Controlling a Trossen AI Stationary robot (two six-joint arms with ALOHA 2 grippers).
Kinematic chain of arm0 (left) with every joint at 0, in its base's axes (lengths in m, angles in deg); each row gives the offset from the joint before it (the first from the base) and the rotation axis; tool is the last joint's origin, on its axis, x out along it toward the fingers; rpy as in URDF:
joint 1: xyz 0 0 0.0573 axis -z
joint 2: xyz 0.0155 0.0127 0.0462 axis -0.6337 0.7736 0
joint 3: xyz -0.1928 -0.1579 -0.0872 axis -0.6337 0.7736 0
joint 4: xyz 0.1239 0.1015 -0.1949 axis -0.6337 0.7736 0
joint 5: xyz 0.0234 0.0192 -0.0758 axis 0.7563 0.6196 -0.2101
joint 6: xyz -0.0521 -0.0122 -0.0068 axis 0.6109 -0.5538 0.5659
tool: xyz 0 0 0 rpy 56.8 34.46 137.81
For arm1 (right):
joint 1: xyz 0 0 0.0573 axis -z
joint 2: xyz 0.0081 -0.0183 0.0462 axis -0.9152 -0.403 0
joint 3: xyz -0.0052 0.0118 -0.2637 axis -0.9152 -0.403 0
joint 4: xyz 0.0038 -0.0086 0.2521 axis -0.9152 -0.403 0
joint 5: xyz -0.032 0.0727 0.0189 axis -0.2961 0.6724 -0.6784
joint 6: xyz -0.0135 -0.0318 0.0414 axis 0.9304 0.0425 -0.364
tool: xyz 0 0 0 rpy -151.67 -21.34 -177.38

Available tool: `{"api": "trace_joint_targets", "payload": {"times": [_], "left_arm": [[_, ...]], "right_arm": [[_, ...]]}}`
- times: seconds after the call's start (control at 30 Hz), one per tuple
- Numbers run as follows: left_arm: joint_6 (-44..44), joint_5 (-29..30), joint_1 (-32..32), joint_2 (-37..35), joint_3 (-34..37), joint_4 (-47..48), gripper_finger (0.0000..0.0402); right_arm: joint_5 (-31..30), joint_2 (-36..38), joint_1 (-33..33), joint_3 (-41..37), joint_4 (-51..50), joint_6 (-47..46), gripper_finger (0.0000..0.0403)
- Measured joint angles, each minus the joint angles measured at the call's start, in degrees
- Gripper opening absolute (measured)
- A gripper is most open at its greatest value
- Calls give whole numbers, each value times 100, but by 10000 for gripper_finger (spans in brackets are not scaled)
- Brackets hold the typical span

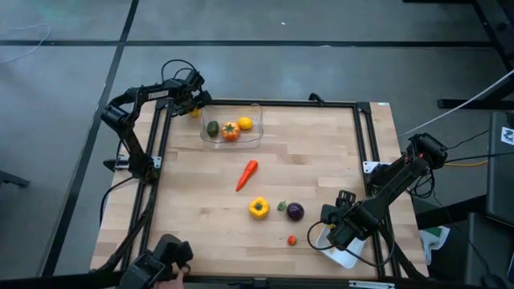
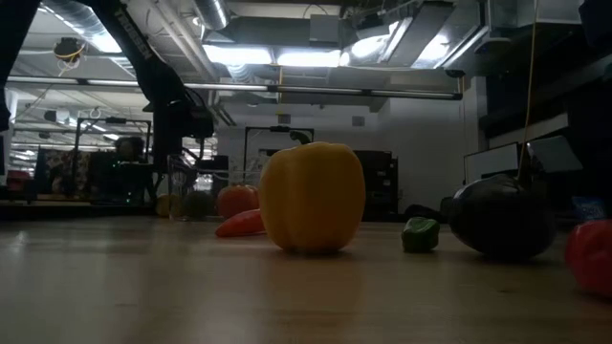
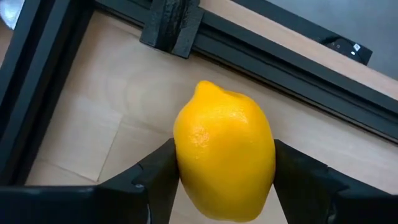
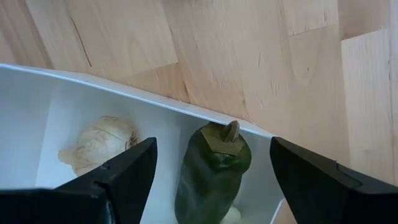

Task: Sort produce into baskets
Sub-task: Put the yellow lemon into the transparent bin

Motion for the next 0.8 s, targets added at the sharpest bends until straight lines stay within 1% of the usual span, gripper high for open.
{"api": "trace_joint_targets", "payload": {"times": [0.17,0.43,0.53,0.63,0.8], "left_arm": [[-82,-70,-10,-149,-1,-18,220],[-330,-83,-111,-837,-13,-170,221],[-710,-254,-84,-1146,-12,-179,221],[-1225,-558,45,-1422,-13,-173,221],[-2251,-1006,575,-1736,-13,-122,221]], "right_arm": [[0,0,1,0,0,0,310],[-2,0,0,0,1,0,310],[-2,1,1,0,1,0,310],[-4,2,1,0,0,0,310],[-2,2,-1,0,0,0,310]]}}
